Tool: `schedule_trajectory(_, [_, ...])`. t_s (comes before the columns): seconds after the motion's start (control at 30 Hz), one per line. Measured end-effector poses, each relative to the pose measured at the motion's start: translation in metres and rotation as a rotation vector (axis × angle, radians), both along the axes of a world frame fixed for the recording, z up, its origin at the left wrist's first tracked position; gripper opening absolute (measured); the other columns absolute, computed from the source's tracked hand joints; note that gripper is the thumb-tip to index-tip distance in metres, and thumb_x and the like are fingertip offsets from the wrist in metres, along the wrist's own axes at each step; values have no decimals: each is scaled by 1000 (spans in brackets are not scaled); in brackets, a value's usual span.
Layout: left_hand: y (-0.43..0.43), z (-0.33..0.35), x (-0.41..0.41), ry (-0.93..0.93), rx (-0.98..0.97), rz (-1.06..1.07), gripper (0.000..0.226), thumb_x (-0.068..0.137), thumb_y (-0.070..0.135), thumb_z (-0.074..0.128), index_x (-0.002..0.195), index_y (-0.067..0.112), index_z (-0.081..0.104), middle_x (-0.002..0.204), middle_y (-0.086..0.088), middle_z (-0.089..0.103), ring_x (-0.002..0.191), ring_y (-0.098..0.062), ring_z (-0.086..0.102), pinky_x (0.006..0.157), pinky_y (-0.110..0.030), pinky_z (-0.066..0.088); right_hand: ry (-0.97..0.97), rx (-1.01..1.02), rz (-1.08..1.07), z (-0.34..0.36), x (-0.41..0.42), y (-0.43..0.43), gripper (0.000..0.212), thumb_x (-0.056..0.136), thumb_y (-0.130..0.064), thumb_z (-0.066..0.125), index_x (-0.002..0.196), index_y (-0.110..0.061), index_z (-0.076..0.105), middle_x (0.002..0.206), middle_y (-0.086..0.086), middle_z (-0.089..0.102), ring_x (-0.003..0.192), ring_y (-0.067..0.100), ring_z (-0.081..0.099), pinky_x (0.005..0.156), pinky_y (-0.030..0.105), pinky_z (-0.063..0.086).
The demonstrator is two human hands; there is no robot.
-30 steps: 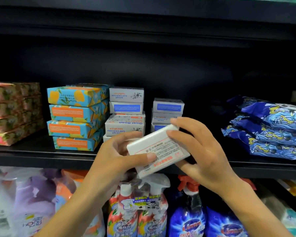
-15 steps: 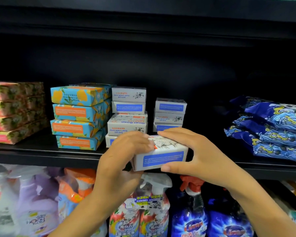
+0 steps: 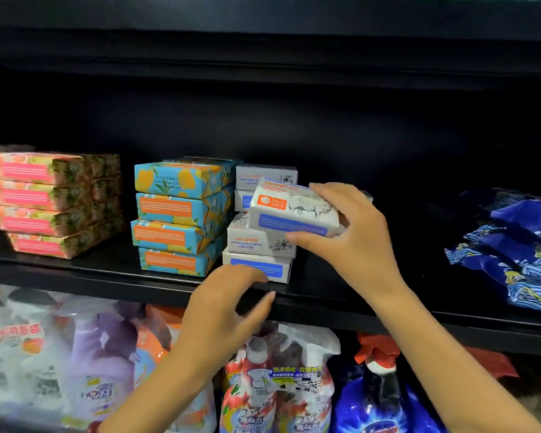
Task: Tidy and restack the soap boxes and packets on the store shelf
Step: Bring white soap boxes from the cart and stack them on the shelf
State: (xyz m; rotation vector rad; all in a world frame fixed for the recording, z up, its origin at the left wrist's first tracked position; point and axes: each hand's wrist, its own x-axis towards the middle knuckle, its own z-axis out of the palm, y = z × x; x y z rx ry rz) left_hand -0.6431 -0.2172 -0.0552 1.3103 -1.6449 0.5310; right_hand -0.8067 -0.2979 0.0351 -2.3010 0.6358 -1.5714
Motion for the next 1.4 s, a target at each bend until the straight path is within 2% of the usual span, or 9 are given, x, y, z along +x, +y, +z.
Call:
schedule_trajectory(0.13, [-5, -7, 3, -27, 19, 24, 29, 84, 36, 59, 78, 10, 70, 81, 4, 68, 78, -14, 64, 71, -26, 48, 141, 3, -81, 5, 31, -14, 69, 63, -35, 84, 123, -13, 58, 120, -3, 53, 112, 9, 49, 96, 22, 42])
schedule_trajectory(0.3, [-3, -2, 2, -14, 73, 12, 30, 84, 37, 57, 77, 11, 69, 79, 5, 67, 77, -14, 62, 70, -26, 46, 285, -177, -267, -13, 43, -20, 52, 83, -40, 65, 128, -15, 54, 129, -1, 45, 124, 11, 31, 95, 16, 26])
schedule_trajectory(0.57, [-4, 7, -1, -39, 164, 3, 35, 86, 40, 49, 79, 12, 69, 77, 5, 64, 77, -16, 60, 69, -28, 44, 33, -186, -340, -4, -5, -36, 45, 88, -41, 57, 120, -9, 58, 118, 3, 55, 112, 16, 47, 92, 14, 28])
schedule_trajectory(0.73, [-12, 12, -18, -64, 170, -58, 36, 86, 39, 47, 80, 13, 71, 76, 4, 65, 75, -18, 60, 63, -36, 51, 695, -82, -632, 5, -28, -73, 68, 87, -47, 56, 139, -9, 35, 142, 10, 37, 132, 26, 28, 107, 34, 26])
schedule_trajectory(0.8, [-15, 11, -23, -67, 145, -59, 35, 86, 37, 48, 78, 11, 71, 75, 3, 65, 73, -20, 61, 60, -36, 52, 801, -132, -651, 0, -26, -80, 67, 86, -38, 62, 138, -8, 33, 141, 12, 38, 129, 28, 31, 106, 34, 27])
schedule_trajectory(1.03, [-17, 8, -21, -62, 109, -74, 32, 86, 35, 50, 76, 13, 71, 75, 5, 65, 72, -18, 62, 58, -36, 52, 641, -360, -708, -7, -22, -76, 36, 74, 8, 62, 104, -6, 48, 109, 14, 50, 101, 30, 44, 74, 33, 41])
schedule_trajectory(1.2, [-17, 7, -20, -59, 103, -72, 32, 86, 37, 50, 78, 15, 71, 75, 8, 66, 72, -15, 62, 61, -33, 49, 601, -360, -558, -2, -39, -65, 30, 81, -3, 61, 109, -2, 53, 112, 12, 51, 104, 26, 45, 71, 34, 46])
schedule_trajectory(1.27, [-14, 9, -23, 84, 115, -128, 29, 85, 43, 51, 84, 21, 70, 78, 13, 66, 76, -7, 63, 66, -27, 48, 484, -436, -475, -8, -50, -51, 33, 74, 4, 66, 106, 5, 58, 107, 18, 57, 99, 33, 52, 73, 41, 51])
schedule_trajectory(1.4, [-13, 29, -38, 641, 217, -397, 34, 78, 57, 56, 93, 28, 69, 84, 9, 72, 76, -5, 67, 69, -19, 53, 209, -740, -387, -29, -66, -24, 25, 78, 6, 65, 103, 8, 60, 102, 20, 59, 97, 31, 54, 89, 29, 46])
